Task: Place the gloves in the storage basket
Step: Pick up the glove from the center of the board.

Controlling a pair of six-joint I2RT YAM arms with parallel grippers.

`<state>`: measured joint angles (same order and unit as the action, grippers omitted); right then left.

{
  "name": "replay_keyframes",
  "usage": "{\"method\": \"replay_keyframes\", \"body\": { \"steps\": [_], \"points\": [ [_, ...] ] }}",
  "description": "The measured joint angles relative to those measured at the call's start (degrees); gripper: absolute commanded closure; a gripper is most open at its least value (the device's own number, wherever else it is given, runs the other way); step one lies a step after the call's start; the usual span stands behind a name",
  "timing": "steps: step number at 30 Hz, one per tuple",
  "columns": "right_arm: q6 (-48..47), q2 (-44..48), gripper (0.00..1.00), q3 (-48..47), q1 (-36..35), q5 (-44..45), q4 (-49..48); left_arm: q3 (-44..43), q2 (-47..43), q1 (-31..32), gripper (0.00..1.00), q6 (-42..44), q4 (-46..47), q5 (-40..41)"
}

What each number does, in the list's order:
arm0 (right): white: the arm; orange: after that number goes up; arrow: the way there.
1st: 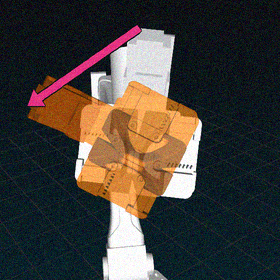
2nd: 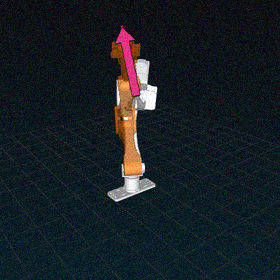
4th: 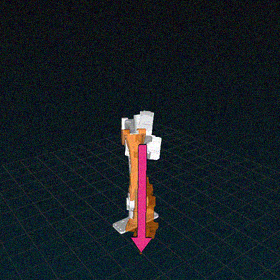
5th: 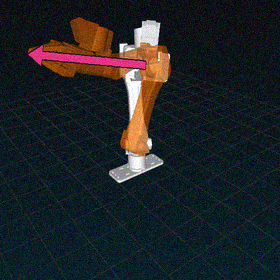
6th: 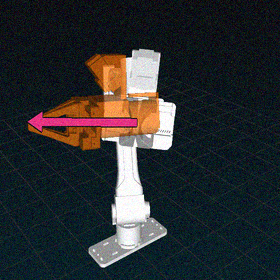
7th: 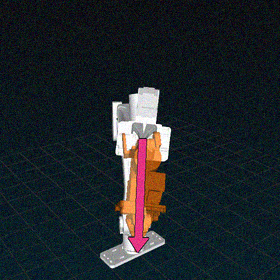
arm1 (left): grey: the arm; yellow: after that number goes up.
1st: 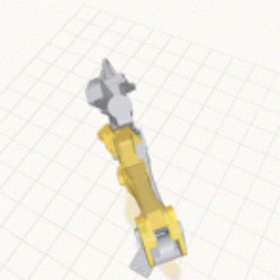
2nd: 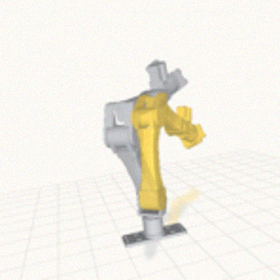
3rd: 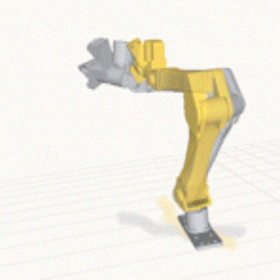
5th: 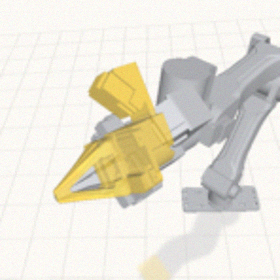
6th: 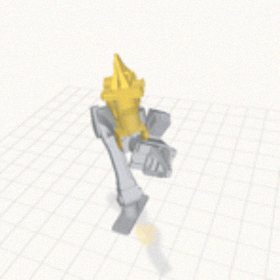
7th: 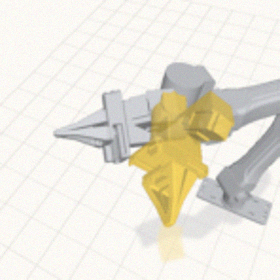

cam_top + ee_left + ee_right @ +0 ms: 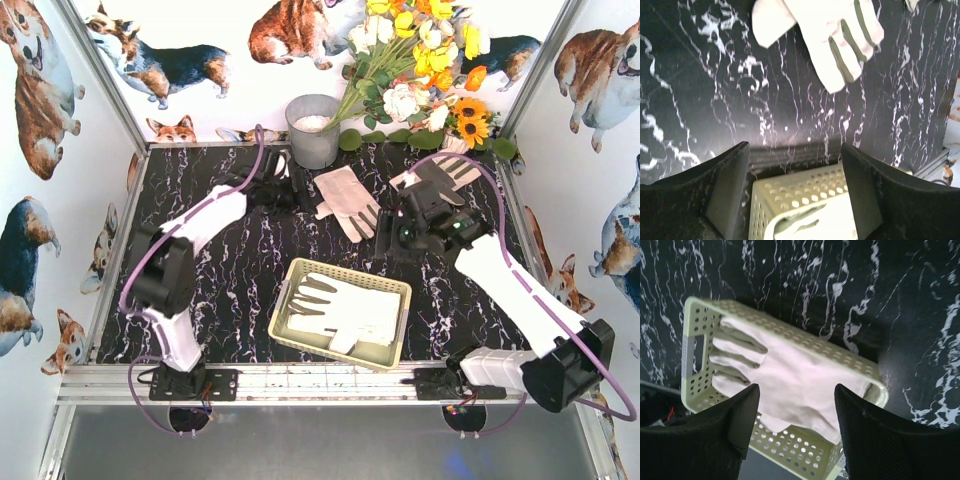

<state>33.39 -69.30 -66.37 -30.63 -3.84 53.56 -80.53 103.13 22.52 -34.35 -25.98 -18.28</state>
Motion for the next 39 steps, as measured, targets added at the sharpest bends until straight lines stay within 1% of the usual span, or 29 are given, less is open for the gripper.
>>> {"method": "replay_keyframes", "body": {
  "steps": [4, 7, 12, 17, 19, 26, 34, 39],
  "points": [
    [-2.82, -2.08, 0.37, -2.69, 3.52, -0.42, -0.24, -5.49, 7.87, -0.44, 0.39, -0.79, 1.81, -0.31],
    [-4.92, -3.21, 0.37, -4.37, 4.98, -1.14, -0.68, -9.18, 13.18, -0.61, 0.39, -1.33, 2.78, -0.33],
    [-7.89, -3.41, 0.37, -7.21, 6.51, -2.03, 0.28, -13.09, 19.23, -0.61, 0.42, -2.58, 3.91, 0.15],
    [-11.34, -3.37, 0.37, -11.06, 7.96, -2.01, 2.03, -14.99, 22.67, -0.61, 0.47, -4.48, 6.56, 0.74],
    [-12.52, -3.28, 0.37, -11.21, 9.29, -2.54, 2.36, -15.02, 23.71, -0.61, 0.49, -5.88, 8.96, 1.03],
    [-12.96, -3.04, 0.37, -10.95, 10.12, -3.78, 2.80, -15.06, 27.02, -0.63, 0.56, -11.32, 15.47, 2.10],
    [-13.94, -2.62, 0.37, -10.64, 10.51, -3.67, 2.60, -16.98, 31.28, -0.66, 0.56, -20.70, 24.50, 3.96],
    [-15.21, -4.74, 0.37, -11.52, 10.51, -3.58, 2.69, -22.25, 35.54, -0.83, 0.56, -23.96, 26.67, 4.50]
  ]
}}
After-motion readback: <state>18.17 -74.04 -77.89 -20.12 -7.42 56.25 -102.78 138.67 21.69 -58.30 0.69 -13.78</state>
